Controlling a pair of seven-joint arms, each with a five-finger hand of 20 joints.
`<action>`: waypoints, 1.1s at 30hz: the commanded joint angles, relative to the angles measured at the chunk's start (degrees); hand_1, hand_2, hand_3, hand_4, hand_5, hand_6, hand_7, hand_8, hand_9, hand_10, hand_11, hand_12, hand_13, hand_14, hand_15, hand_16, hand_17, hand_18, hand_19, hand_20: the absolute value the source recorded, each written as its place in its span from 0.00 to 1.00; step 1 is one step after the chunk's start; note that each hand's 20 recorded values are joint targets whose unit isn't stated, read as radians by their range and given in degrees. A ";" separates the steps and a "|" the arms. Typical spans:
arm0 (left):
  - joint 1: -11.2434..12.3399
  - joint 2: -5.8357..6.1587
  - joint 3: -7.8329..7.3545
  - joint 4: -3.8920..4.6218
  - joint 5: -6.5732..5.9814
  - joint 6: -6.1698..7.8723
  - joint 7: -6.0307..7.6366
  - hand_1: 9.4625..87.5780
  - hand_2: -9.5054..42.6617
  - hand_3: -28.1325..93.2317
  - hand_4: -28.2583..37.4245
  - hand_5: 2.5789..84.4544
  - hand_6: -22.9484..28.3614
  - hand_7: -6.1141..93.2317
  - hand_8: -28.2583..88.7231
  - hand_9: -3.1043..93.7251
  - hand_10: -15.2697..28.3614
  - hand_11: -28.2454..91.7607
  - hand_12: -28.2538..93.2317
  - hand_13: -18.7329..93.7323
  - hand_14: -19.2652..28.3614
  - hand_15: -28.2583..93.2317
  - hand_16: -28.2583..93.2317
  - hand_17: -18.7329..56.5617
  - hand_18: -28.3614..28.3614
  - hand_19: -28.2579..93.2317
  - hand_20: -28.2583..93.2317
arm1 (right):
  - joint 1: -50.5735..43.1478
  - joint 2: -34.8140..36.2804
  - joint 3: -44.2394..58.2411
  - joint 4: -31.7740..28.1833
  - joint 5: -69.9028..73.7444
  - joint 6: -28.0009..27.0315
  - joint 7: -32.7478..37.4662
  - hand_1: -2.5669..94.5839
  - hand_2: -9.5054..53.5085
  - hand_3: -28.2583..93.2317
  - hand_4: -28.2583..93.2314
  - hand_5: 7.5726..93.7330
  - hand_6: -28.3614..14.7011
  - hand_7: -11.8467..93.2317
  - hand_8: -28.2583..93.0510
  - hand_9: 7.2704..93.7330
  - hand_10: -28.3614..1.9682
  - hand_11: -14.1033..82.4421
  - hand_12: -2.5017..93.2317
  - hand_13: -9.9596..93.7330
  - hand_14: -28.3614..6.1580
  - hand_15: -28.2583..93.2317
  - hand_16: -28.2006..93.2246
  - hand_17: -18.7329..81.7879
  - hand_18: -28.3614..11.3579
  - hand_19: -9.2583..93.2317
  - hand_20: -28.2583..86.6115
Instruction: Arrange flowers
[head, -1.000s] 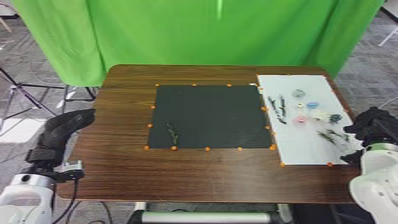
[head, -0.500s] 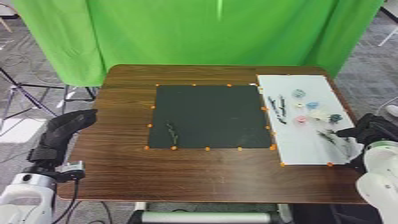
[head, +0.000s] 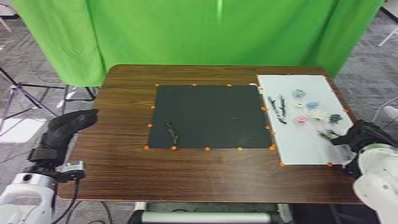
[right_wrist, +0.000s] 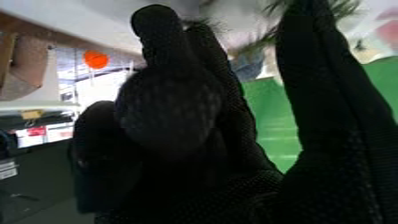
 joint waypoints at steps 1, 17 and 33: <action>0.22 -0.06 -0.27 -0.21 -0.14 -0.62 -0.46 0.24 0.01 0.73 0.14 0.53 0.52 0.25 0.17 0.48 0.65 0.43 0.36 0.49 0.75 0.36 0.27 0.32 0.68 0.28 0.35 | -0.74 0.26 -1.52 0.85 -2.20 7.99 -0.23 0.64 0.00 0.57 0.16 0.78 0.54 0.24 0.31 0.96 0.51 0.29 0.25 1.00 0.77 0.68 0.42 0.90 0.55 0.99 0.52; 0.37 0.05 -0.88 -0.41 -0.35 -1.33 -1.17 0.24 0.01 0.73 0.14 0.53 0.52 0.25 0.17 0.48 0.65 0.43 0.36 0.49 0.75 0.36 0.27 0.32 0.68 0.28 0.35 | 3.91 -0.35 -3.01 -9.23 1.33 9.78 -1.05 0.70 0.01 0.63 0.14 0.87 0.55 0.27 0.36 1.00 0.55 0.45 0.22 1.00 0.78 0.73 0.40 0.93 0.55 1.00 0.53; -0.25 -0.45 -1.83 -0.42 -0.29 -6.58 -4.83 0.23 0.04 0.73 0.14 0.52 0.52 0.24 0.18 0.48 0.65 0.42 0.36 0.49 0.75 0.36 0.27 0.31 0.68 0.28 0.35 | 21.28 -11.28 -26.39 -8.24 3.39 3.60 -5.39 0.70 0.00 0.63 0.14 0.88 0.54 0.26 0.35 1.00 0.49 0.43 0.20 1.00 0.77 0.73 0.39 0.93 0.55 1.00 0.52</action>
